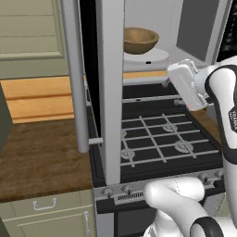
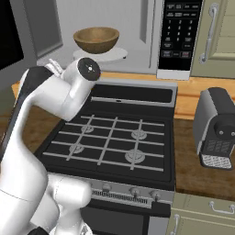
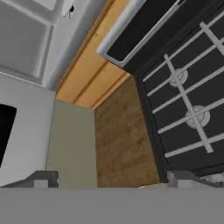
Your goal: Open the microwave, place the bowl with waffle inside the microwave, then close the microwave door and turn it on.
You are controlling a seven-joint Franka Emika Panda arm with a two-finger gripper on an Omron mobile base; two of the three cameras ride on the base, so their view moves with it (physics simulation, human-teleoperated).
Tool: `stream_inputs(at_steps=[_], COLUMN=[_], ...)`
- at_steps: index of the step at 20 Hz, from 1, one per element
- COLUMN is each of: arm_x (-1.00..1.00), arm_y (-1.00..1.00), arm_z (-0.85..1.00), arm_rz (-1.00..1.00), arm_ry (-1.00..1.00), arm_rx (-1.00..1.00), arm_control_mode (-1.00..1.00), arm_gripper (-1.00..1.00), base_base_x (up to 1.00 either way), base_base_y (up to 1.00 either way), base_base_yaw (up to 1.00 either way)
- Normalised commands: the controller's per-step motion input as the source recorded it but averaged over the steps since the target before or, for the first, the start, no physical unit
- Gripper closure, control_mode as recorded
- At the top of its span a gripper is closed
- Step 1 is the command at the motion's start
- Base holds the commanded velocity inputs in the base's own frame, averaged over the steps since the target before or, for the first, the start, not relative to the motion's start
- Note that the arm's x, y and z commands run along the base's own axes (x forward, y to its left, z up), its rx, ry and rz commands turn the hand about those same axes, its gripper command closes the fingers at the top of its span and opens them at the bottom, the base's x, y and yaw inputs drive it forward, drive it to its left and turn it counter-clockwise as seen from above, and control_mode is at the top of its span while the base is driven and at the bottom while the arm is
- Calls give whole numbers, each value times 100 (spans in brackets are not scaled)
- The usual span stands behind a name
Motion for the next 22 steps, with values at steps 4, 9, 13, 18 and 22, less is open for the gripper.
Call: stream_inputs(at_steps=[4, 9, 13, 18, 22], arm_x=[-20, 0, 5, 2, 0], arm_y=[81, 91, 90, 56, 38], arm_z=[-83, -99, -87, -63, -64], arm_rz=[50, 60, 26, 5, 0], arm_ry=[14, 18, 1, -1, -5], arm_rx=[0, 0, 0, -12, -42], arm_control_mode=[-100, -100, -100, -100, -100], arm_gripper=[-100, -100, -100, -100, -100], base_base_x=[0, 0, 0, 0, 0], base_base_y=[0, 0, 0, 0, 0], base_base_yaw=[0, 0, 0, 0, 0])
